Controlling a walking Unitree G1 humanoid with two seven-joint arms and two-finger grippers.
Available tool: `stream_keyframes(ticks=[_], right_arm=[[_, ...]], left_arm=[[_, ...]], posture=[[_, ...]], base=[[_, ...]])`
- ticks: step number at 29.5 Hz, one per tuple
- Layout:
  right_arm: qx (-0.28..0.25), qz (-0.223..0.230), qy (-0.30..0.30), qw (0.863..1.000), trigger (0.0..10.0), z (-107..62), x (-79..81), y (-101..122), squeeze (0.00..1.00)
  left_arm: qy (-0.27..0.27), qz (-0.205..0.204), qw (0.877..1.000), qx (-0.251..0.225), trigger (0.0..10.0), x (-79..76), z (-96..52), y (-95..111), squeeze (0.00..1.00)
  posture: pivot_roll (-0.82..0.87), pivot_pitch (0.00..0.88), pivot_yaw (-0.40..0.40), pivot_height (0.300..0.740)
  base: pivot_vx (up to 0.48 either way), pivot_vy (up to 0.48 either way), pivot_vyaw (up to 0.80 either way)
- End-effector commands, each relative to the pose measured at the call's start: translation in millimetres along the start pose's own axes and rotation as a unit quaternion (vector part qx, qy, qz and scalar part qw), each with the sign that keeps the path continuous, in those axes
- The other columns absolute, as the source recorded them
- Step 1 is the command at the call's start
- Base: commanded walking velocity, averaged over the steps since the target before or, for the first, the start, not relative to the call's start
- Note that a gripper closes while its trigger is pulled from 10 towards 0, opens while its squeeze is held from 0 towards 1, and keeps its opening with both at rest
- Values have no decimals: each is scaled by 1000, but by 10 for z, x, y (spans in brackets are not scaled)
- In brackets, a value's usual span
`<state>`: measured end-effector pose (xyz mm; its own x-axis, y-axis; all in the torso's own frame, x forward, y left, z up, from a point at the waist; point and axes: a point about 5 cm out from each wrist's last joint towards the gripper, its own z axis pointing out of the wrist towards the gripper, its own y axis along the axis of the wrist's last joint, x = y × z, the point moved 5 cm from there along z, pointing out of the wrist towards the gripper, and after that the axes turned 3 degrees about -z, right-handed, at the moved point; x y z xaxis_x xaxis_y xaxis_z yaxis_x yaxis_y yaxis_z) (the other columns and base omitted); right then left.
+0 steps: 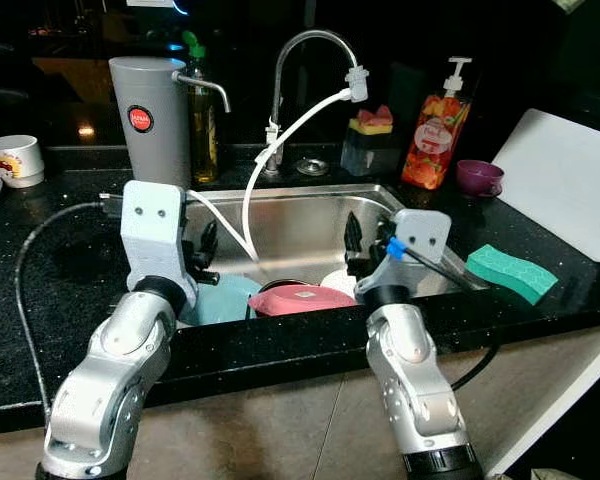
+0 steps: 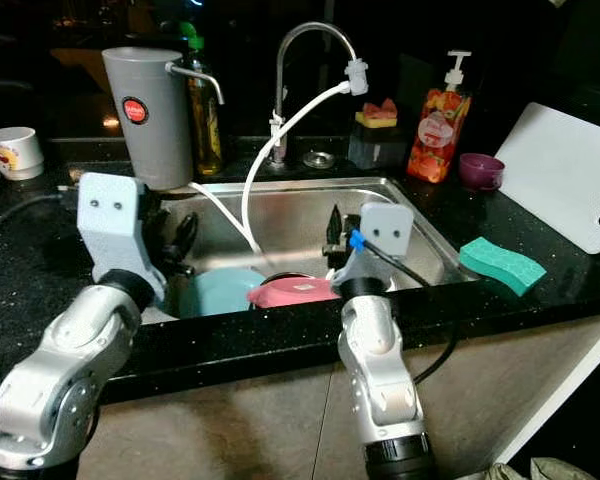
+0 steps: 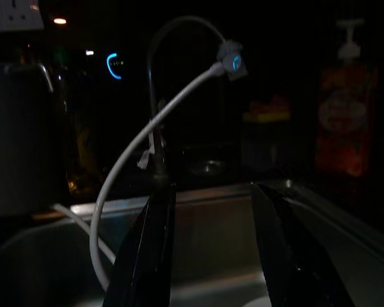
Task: Kitchen organization
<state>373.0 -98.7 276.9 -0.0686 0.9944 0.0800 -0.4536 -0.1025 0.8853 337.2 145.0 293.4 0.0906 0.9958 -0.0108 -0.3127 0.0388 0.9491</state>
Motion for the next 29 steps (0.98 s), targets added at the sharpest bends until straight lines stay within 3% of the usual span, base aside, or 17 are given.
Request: stream_keyframes(ticks=[1,9,17,21,29], right_arm=[[-4,2,-8,1000,10000,3,-37,53,0],[-30,-29,17,999,10000,-32,30,215,0],[-30,-27,15,999,10000,-1,4,250,0],[-32,-31,10,999,10000,14,-25,275,0],[-20,-41,4,999,10000,6,-67,236,0]], left_arm=[[-2,14,1000,1,10000,-15,-21,-34,0],[-10,32,999,-1,10000,-91,-38,-74,0],[-14,34,999,-5,10000,-164,-61,-90,0],[-19,63,998,-20,10000,-189,-47,-38,0],[-15,56,998,-20,10000,-182,-32,-28,0]], posture=[[200,107,-64,740],[178,94,-64,740],[182,88,-73,740],[191,89,-72,740],[184,99,-73,740]], base=[[0,0,0],[0,0,0],[0,0,0],[0,0,0],[0,0,0]])
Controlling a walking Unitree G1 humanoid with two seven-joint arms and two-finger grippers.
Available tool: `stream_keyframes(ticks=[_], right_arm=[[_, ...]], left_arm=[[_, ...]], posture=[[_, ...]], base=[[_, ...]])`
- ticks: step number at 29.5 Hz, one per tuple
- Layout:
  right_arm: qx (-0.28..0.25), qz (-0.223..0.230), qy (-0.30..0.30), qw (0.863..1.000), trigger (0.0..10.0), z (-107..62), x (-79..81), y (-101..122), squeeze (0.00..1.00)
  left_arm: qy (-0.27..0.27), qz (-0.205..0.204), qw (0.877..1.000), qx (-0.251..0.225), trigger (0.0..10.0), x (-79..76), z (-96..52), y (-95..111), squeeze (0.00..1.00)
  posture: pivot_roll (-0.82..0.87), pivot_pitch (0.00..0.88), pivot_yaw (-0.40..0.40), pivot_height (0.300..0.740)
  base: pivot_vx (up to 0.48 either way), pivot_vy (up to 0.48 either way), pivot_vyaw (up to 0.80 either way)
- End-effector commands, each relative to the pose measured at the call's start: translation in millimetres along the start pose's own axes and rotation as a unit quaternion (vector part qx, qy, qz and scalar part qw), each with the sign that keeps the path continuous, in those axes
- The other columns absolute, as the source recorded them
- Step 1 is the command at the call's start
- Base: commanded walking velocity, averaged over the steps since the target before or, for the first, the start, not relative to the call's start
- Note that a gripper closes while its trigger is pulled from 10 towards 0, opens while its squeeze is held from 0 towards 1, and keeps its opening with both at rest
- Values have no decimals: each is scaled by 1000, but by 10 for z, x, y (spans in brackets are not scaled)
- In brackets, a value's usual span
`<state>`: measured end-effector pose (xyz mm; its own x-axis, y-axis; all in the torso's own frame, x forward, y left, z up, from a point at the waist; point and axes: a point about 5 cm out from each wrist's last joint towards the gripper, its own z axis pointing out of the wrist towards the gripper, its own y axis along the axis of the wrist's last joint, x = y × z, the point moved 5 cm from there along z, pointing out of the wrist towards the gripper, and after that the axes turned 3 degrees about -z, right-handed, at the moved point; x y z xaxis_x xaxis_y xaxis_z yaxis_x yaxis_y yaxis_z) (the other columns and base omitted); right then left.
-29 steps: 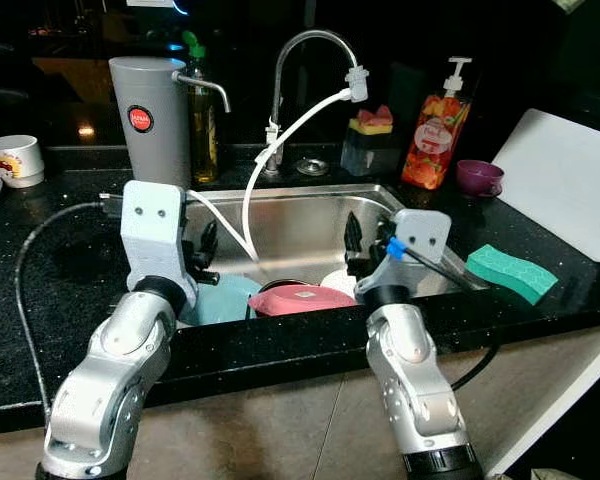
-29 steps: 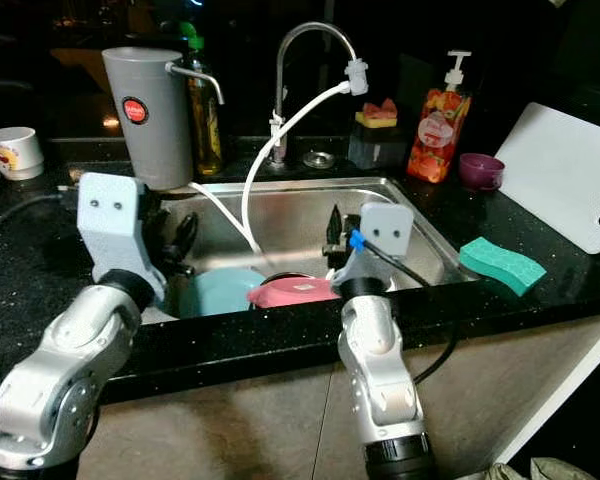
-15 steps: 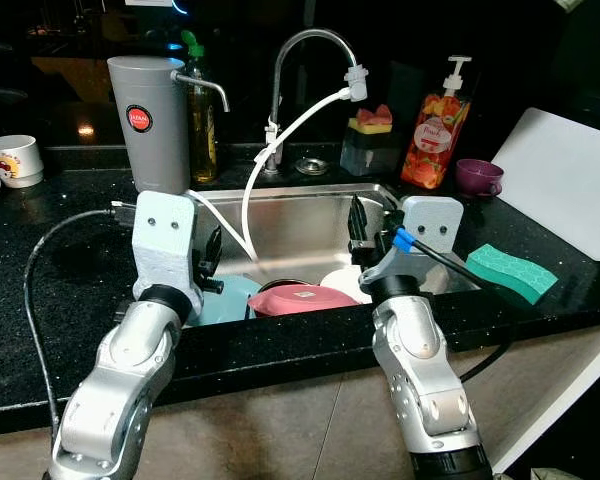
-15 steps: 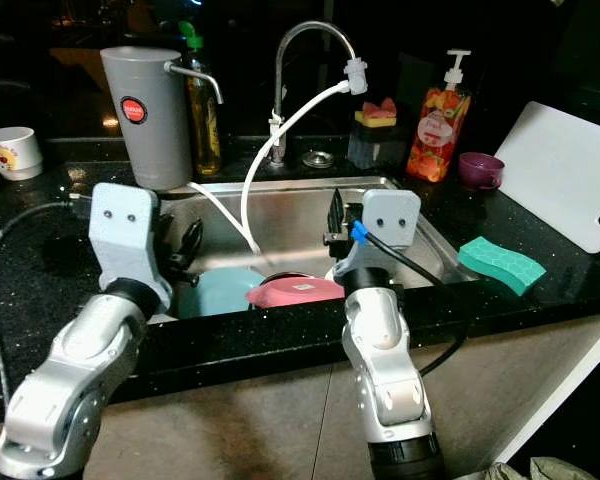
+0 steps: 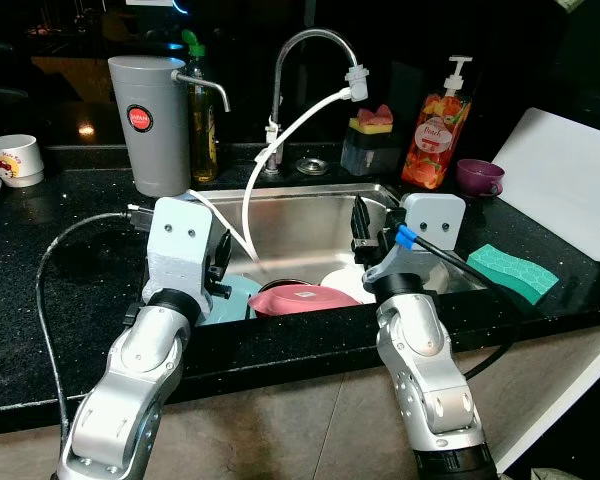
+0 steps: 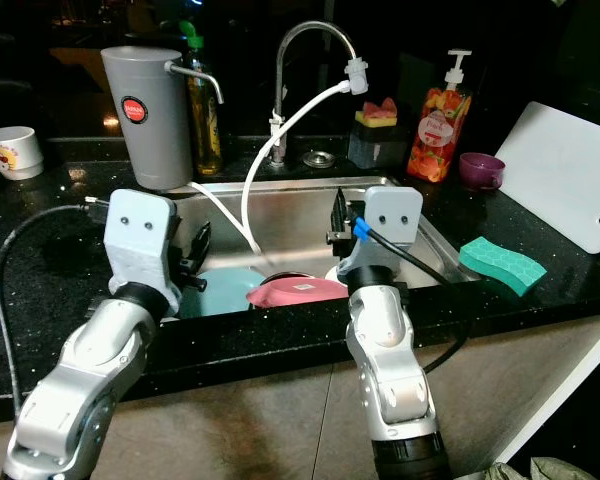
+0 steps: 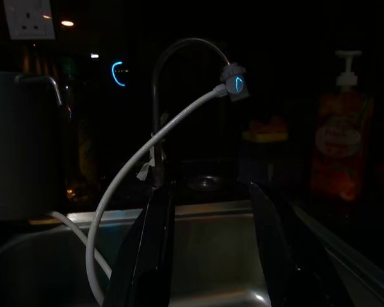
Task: Kitchen organization
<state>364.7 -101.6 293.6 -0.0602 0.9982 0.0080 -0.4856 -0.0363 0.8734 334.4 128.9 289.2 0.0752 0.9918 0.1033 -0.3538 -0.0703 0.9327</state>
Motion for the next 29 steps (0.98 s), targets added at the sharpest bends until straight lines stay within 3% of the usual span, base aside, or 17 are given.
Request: stream_keyframes(ticks=[1,29], right_arm=[[-4,-7,-9,1000,10000,4,-60,44,0],[0,-12,-16,1000,10000,2,-109,54,0]], left_arm=[[-3,0,1000,-3,10000,-19,-5,12,0],[-9,16,1000,-8,10000,-20,-12,9,0]], posture=[[184,99,-73,740],[183,103,-69,740]], base=[[0,0,0],[0,0,0]])
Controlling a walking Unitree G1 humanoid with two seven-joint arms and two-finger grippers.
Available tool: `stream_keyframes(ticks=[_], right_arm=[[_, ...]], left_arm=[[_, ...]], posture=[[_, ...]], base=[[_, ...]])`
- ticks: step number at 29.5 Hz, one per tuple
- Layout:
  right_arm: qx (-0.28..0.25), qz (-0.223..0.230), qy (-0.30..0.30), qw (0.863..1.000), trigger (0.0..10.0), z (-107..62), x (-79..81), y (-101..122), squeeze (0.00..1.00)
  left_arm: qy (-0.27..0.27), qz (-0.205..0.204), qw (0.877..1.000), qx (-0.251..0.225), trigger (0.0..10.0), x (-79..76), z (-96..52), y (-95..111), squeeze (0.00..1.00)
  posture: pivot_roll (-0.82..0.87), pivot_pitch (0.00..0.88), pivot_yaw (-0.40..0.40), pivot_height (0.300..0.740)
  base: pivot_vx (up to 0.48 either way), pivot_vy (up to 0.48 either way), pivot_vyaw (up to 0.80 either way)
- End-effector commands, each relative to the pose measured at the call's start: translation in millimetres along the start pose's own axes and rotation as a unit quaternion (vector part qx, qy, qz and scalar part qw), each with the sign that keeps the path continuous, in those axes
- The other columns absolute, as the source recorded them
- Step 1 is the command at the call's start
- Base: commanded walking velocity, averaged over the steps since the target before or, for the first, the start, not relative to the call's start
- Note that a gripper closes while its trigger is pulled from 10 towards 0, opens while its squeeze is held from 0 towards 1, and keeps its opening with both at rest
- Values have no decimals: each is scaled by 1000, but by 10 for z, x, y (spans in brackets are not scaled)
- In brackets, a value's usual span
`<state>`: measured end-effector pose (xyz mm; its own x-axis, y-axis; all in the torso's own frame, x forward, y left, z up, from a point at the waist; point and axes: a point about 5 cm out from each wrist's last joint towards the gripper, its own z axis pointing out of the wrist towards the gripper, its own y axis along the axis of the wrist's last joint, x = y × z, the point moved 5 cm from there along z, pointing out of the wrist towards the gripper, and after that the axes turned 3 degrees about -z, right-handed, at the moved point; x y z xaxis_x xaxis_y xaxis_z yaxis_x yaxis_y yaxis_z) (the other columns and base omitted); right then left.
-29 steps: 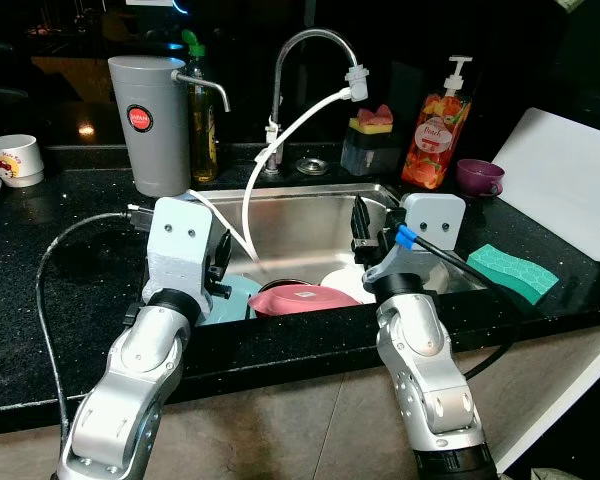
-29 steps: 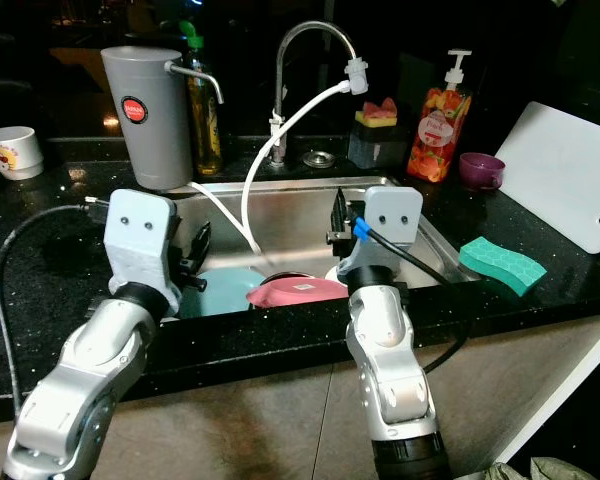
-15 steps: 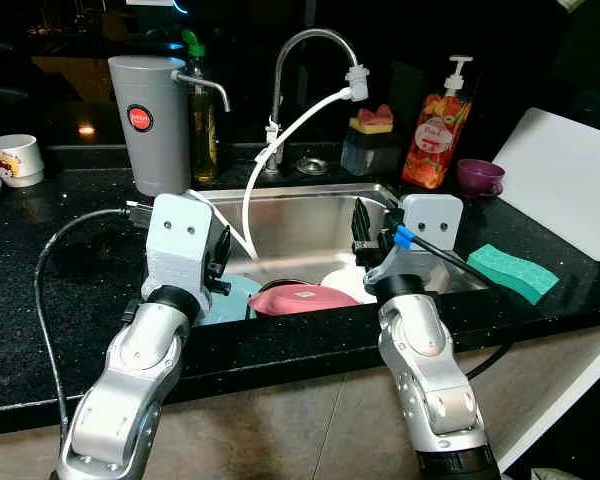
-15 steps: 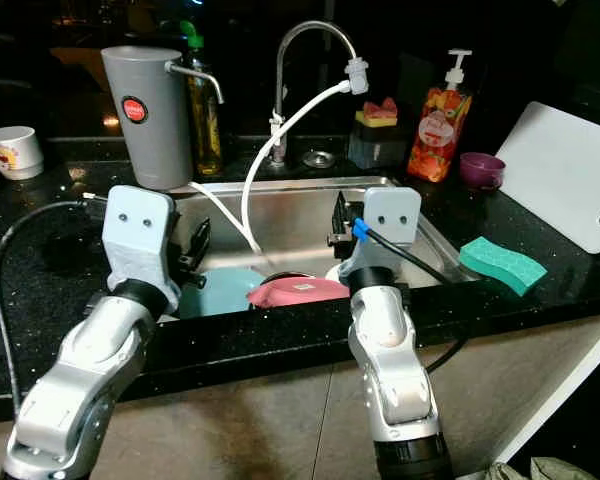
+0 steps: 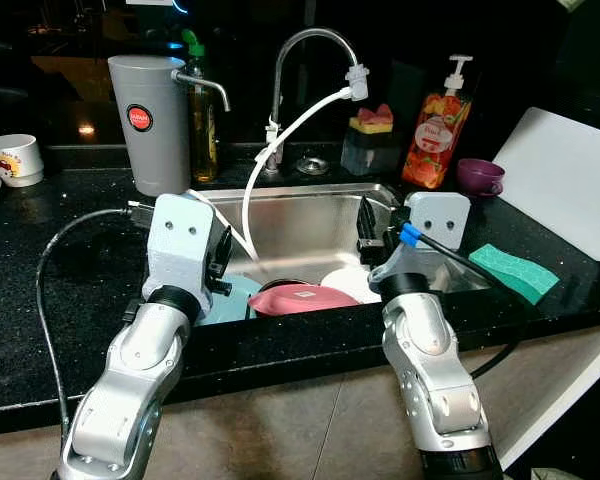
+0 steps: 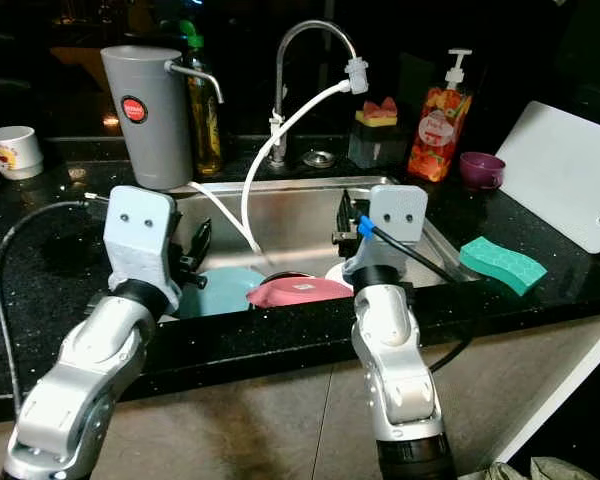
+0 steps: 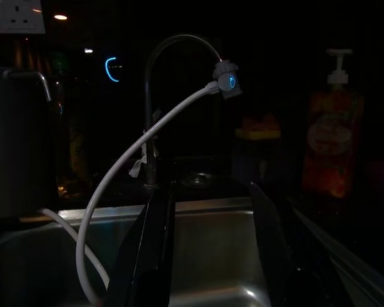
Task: Kitchen organization
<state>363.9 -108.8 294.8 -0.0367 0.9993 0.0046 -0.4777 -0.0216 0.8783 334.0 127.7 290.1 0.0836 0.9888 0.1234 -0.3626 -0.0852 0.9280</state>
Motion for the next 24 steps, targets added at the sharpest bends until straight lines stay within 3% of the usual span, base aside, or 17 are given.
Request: stream_keyframes(ticks=[1,24], right_arm=[[-6,-5,-9,1000,10000,11,-52,39,0],[-4,-3,-12,1000,10000,1,-61,27,0]], left_arm=[[-1,8,1000,-4,10000,-7,-12,-2,0],[-4,14,1000,-3,10000,-3,0,-9,0]], posture=[[183,103,-69,740],[184,101,-64,740]], base=[[0,0,0],[0,0,0]])
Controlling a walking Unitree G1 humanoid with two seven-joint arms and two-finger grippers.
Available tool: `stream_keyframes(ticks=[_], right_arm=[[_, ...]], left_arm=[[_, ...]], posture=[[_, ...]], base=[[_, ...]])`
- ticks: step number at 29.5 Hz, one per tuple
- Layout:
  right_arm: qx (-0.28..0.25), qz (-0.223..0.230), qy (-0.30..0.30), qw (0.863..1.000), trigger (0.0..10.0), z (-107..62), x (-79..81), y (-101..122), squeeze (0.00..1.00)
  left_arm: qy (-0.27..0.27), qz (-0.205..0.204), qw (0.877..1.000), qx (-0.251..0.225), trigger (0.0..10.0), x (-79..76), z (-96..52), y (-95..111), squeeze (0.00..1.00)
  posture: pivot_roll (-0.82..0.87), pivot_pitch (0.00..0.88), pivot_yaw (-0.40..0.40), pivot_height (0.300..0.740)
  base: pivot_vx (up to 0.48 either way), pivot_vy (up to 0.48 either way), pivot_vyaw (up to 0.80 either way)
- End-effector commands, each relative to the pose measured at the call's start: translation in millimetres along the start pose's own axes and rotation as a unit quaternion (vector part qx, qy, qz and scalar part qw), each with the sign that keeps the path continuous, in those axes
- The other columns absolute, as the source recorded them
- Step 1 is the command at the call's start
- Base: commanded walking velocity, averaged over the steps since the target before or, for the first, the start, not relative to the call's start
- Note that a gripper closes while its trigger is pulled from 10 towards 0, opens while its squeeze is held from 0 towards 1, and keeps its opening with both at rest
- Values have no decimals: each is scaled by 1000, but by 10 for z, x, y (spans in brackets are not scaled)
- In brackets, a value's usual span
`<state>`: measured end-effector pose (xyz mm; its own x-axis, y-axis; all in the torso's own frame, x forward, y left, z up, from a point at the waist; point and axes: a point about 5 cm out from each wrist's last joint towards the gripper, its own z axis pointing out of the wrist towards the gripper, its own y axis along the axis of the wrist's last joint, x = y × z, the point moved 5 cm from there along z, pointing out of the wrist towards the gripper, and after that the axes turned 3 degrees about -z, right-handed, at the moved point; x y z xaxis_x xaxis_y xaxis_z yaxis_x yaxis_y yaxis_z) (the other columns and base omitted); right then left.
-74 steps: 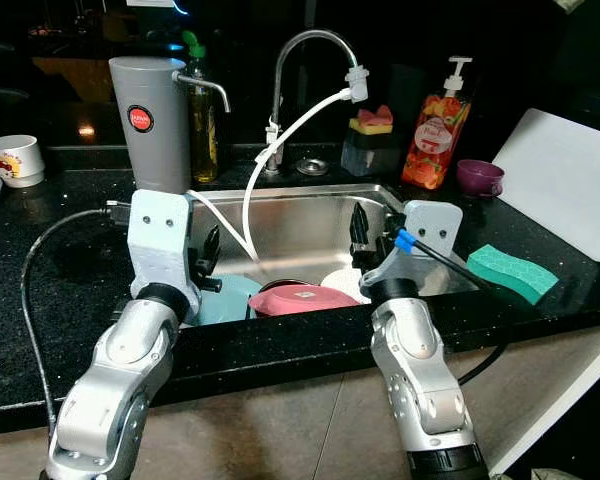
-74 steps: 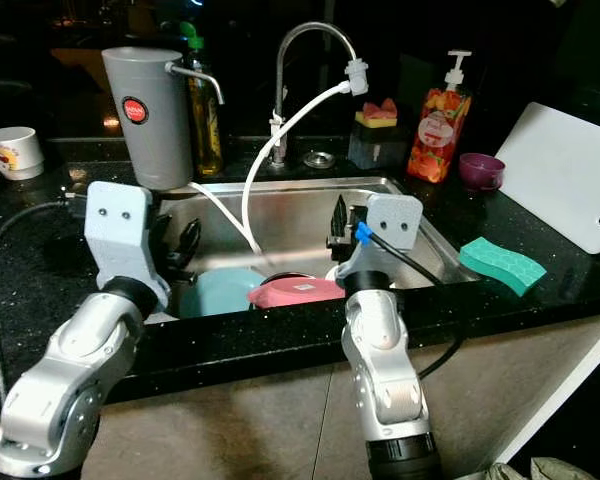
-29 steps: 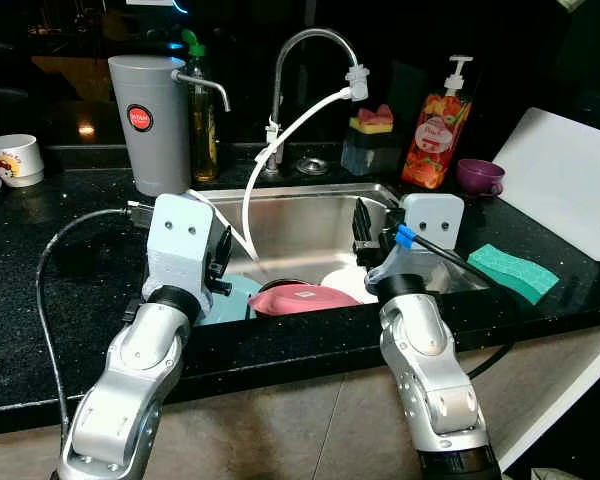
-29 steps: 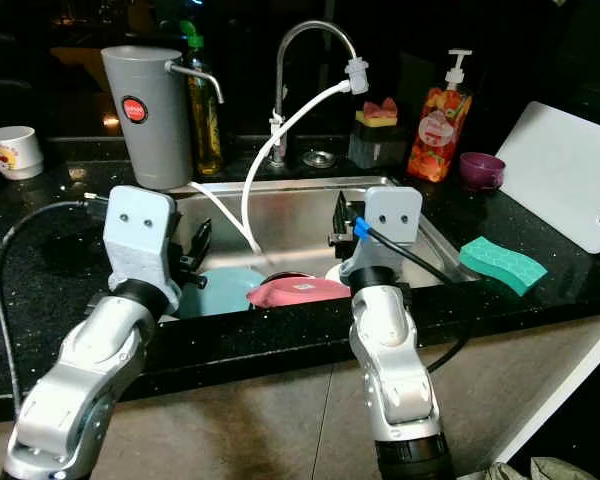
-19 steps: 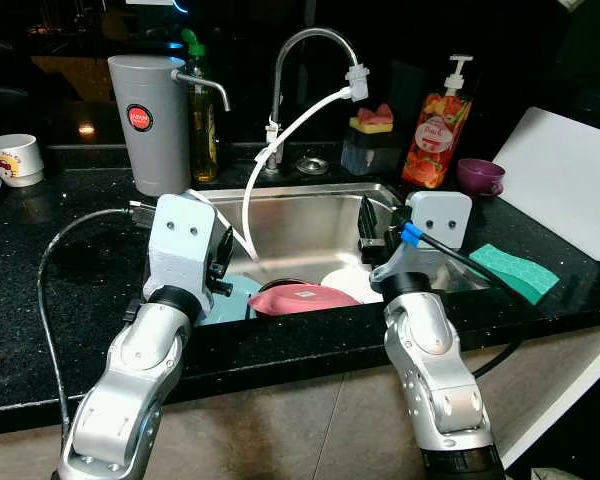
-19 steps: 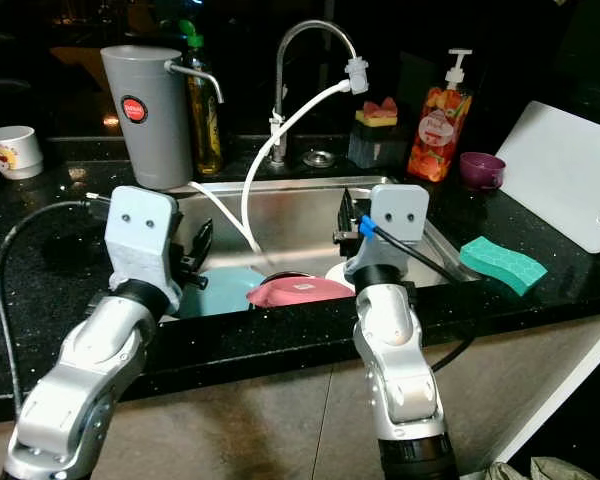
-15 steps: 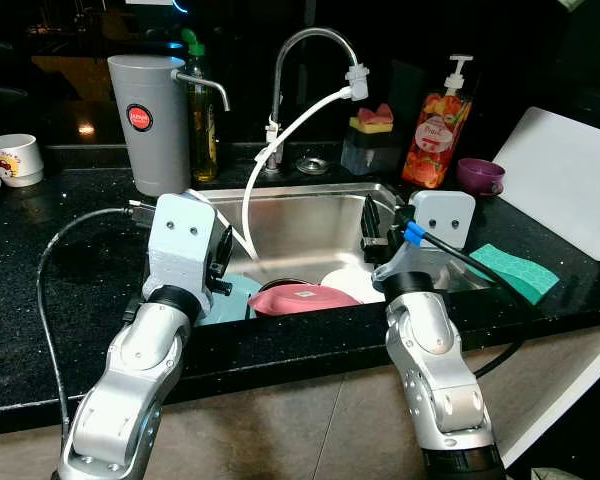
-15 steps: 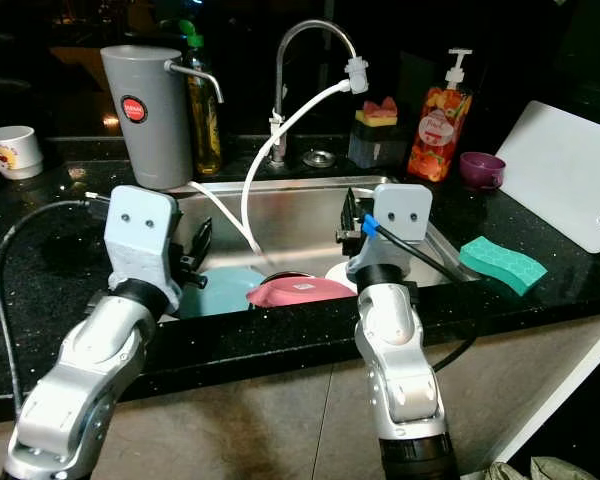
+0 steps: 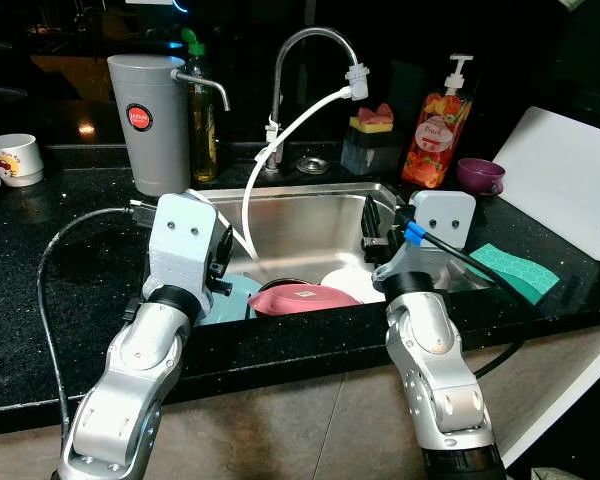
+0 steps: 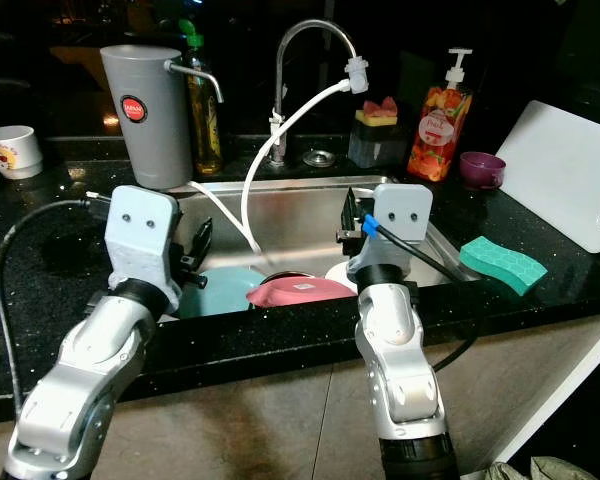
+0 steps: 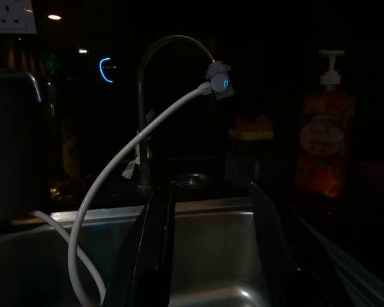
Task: Kitchen organization
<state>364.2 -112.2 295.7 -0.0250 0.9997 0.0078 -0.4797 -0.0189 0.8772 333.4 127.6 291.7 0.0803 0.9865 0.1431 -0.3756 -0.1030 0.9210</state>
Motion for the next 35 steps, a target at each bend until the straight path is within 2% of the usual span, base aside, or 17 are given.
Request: stream_keyframes(ticks=[1,28,35], right_arm=[[-2,-1,-6,1000,10000,-6,-24,19,0],[0,0,0,1000,10000,-2,-3,10,0],[29,20,4,999,10000,-36,41,-130,0]], left_arm=[[-2,4,1000,3,10000,-4,0,-26,0],[1,1,1000,7,10000,-12,-13,-55,0],[5,-7,1000,19,10000,-17,-26,-141,0]], posture=[[184,101,-64,740],[180,98,-65,740],[179,87,-70,740]], base=[[0,0,0],[0,0,0],[0,0,0]])
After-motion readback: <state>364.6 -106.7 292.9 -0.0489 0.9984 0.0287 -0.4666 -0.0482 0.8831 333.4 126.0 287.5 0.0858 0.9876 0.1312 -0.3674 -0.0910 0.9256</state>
